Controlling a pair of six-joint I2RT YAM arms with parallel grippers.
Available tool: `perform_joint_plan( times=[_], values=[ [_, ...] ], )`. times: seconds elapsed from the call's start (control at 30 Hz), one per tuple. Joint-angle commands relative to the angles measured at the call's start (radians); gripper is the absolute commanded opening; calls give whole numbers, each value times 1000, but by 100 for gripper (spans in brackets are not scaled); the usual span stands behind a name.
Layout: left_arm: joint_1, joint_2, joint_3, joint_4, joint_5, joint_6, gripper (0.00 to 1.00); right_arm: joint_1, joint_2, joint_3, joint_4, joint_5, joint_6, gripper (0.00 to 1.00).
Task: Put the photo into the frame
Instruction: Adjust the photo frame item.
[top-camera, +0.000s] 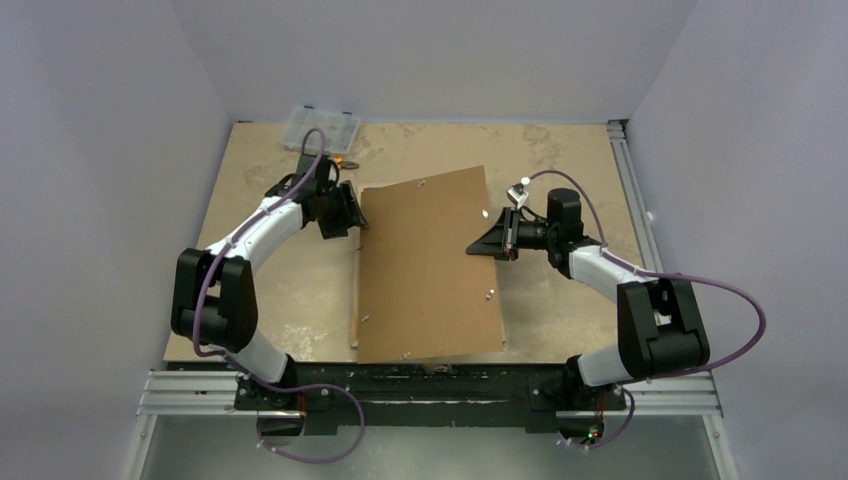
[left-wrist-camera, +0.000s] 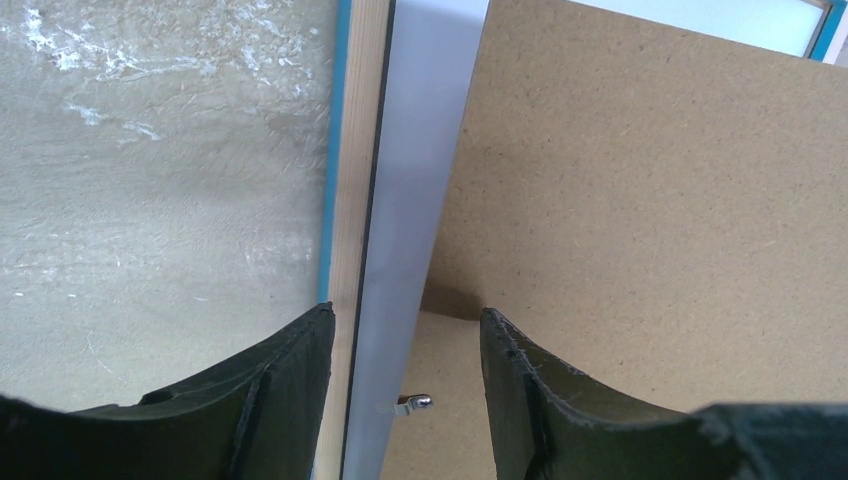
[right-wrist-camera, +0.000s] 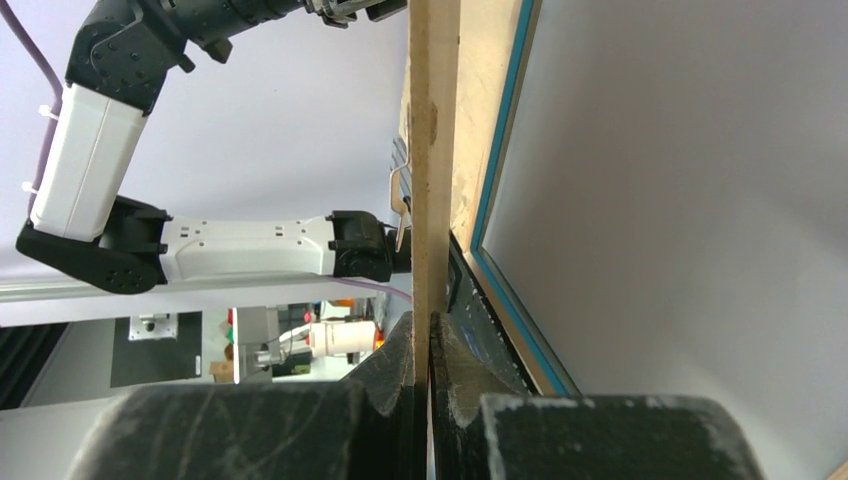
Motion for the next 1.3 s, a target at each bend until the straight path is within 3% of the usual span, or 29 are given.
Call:
perform_joint_plan(
  times=[0.0,0.3,0.57,0.8,1.27],
  values=[
    [-4,-64,-6,-20,-42,17,54,3,-23,29,31,-29,-5,0],
    [-3,-180,-50,-173,-204,57,51,2,-31,37,42,-15,17,0],
    [-41,-151,-165,-93,-120,2,48,1,-44,32,83,-15,62,0],
    [-108,-54,-100,-97,-178,-30,47,2,-59,27,99,-19,82,0],
    [-112,-10,42,-99,-235,4,47,1,-55,20,18,-36,12,0]
  ],
)
